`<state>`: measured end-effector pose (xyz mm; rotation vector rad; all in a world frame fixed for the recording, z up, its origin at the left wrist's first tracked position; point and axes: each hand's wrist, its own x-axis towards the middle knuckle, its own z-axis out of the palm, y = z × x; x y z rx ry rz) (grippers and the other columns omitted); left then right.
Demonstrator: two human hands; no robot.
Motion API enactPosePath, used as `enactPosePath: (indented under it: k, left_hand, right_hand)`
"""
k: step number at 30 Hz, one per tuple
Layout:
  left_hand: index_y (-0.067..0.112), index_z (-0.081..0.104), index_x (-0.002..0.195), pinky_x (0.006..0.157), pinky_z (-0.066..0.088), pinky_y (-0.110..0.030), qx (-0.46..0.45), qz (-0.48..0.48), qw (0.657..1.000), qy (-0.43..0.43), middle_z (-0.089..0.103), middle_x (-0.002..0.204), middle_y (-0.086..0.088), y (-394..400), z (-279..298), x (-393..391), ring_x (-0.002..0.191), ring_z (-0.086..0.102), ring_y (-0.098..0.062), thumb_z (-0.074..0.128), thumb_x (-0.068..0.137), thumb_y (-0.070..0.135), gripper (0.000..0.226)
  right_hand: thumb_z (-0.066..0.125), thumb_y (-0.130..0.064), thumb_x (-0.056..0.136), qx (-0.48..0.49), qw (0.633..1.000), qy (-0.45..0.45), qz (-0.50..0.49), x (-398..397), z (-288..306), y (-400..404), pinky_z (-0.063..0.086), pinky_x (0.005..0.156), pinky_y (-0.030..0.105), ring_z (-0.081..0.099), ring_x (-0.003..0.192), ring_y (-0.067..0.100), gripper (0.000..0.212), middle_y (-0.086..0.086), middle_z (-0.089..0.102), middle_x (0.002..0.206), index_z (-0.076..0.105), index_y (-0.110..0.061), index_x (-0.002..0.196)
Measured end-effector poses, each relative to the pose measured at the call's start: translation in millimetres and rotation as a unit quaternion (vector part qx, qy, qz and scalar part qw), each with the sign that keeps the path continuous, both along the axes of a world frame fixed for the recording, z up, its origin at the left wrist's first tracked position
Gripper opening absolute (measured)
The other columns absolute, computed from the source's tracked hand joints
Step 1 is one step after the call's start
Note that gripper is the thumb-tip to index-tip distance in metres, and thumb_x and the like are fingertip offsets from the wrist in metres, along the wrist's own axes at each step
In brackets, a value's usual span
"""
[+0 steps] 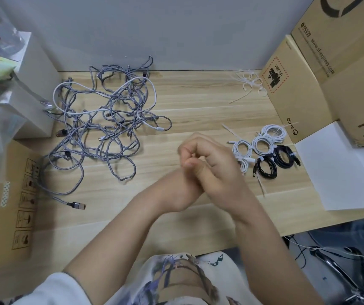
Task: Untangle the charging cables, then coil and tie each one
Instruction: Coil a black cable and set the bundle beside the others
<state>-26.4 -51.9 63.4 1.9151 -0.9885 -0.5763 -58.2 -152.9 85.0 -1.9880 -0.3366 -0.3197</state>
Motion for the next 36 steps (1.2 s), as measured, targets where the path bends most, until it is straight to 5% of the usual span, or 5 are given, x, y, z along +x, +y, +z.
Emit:
enactPosePath:
  k: [2, 3, 5, 21, 36]
  left_hand:
    - [0.014, 0.030, 0.128, 0.095, -0.003, 0.005, 0.020, -0.046, 0.994, -0.098, 0.038, 0.131, -0.006, 2, -5, -3, 0.124, 0.024, 0.000, 0.008, 0.077, 0.048, 0.065]
    - [0.012, 0.030, 0.128, 0.056, -0.017, 0.009, 0.028, -0.050, 0.994, -0.097, 0.038, 0.133, -0.005, 5, -7, -1, 0.122, 0.022, 0.002, 0.012, 0.074, 0.044, 0.066]
    - [-0.005, 0.054, 0.114, 0.063, 0.055, -0.024, 0.009, -0.030, 0.992, -0.119, 0.060, 0.112, -0.022, 6, -17, -1, 0.111, 0.044, -0.014, 0.025, 0.076, 0.027, 0.057]
    - [0.020, 0.045, 0.074, 0.041, 0.014, -0.015, -0.070, 0.126, 0.868, 0.475, 0.022, 0.055, 0.006, 12, -29, 19, 0.046, 0.020, -0.006, 0.043, 0.094, 0.039, 0.028]
    - [0.019, 0.067, 0.090, 0.068, 0.038, -0.026, 0.235, 0.288, 0.914, 0.162, 0.061, 0.079, 0.008, 7, -126, 18, 0.082, 0.057, -0.017, 0.066, 0.084, 0.028, 0.010]
  right_hand:
    - [0.046, -0.014, 0.085, 0.041, 0.999, 0.004, 0.021, -1, 1, 20, 0.035, 0.070, 0.014, 0.044, 0.072, -0.003, 0.011, -0.017, 0.047, 0.077, 0.053, -0.015, 0.076]
    - [0.046, -0.014, 0.084, 0.060, 0.998, 0.013, 0.018, -1, -1, 25, 0.035, 0.069, 0.012, 0.044, 0.071, -0.004, 0.010, -0.016, 0.047, 0.076, 0.052, -0.016, 0.076]
    - [0.048, -0.015, 0.084, 0.088, 0.996, 0.029, -0.004, 3, -4, 24, 0.035, 0.068, 0.011, 0.046, 0.070, -0.004, 0.009, -0.018, 0.048, 0.075, 0.051, -0.020, 0.077]
    - [0.067, -0.020, 0.083, 0.172, 0.941, 0.278, -0.083, -12, -62, -35, 0.048, 0.078, 0.029, 0.059, 0.081, 0.010, 0.013, -0.009, 0.066, 0.082, 0.065, -0.027, 0.093]
    - [0.065, -0.013, 0.085, 0.032, 0.880, 0.421, -0.218, -9, -160, -15, 0.047, 0.090, 0.039, 0.056, 0.094, 0.021, 0.010, -0.002, 0.050, 0.090, 0.067, -0.010, 0.095]
